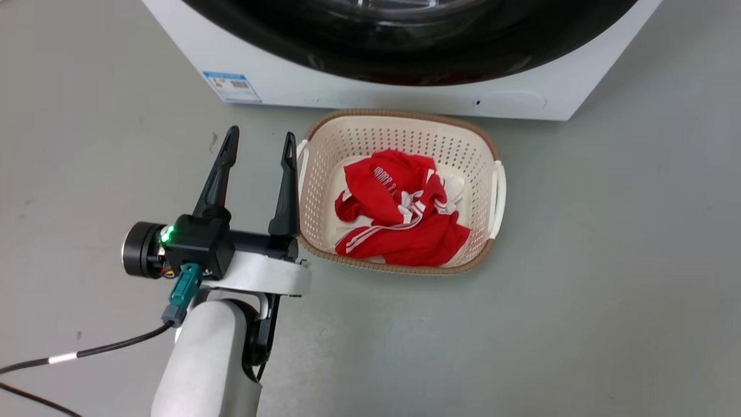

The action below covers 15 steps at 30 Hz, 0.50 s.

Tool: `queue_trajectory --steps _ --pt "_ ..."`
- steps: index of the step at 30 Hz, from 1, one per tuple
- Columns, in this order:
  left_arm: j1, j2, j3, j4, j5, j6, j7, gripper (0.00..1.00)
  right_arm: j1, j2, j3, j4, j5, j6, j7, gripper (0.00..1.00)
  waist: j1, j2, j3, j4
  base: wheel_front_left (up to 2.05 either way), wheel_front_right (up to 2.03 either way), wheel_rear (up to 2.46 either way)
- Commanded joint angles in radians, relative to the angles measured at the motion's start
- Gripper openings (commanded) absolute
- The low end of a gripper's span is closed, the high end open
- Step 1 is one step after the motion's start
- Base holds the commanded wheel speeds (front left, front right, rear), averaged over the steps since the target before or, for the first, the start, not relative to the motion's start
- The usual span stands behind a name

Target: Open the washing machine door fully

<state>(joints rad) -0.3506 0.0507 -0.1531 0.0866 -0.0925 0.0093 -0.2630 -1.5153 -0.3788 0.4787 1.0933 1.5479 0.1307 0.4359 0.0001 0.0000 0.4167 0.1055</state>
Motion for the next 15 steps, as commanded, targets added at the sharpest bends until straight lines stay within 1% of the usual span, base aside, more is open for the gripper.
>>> queue_trajectory --steps 1,4,9,15 --pt "-0.015 -0.001 -0.003 -0.006 0.000 0.006 -0.003 1.00 -0.019 0.005 0.007 0.011 -0.010 0.000 -0.002 0.00 -0.0001 0.0000 0.017 0.010 0.00 0.00 0.00" --pt "-0.026 -0.001 -0.013 -0.008 -0.006 0.010 -0.003 1.00 -0.034 0.012 0.015 0.029 -0.017 0.000 0.007 0.00 -0.0001 0.0000 0.032 0.020 0.00 0.00 0.00" --pt "-0.031 -0.001 -0.028 -0.006 -0.008 0.018 -0.003 1.00 -0.024 0.026 0.019 0.030 -0.006 0.000 0.063 0.00 -0.0001 0.0000 0.038 0.030 0.00 0.00 0.00" --pt "-0.024 -0.001 -0.039 0.007 -0.013 0.025 -0.003 1.00 0.031 0.008 0.017 -0.011 0.016 0.000 0.149 0.00 -0.0001 0.0000 0.013 0.032 0.00 0.00 0.00"
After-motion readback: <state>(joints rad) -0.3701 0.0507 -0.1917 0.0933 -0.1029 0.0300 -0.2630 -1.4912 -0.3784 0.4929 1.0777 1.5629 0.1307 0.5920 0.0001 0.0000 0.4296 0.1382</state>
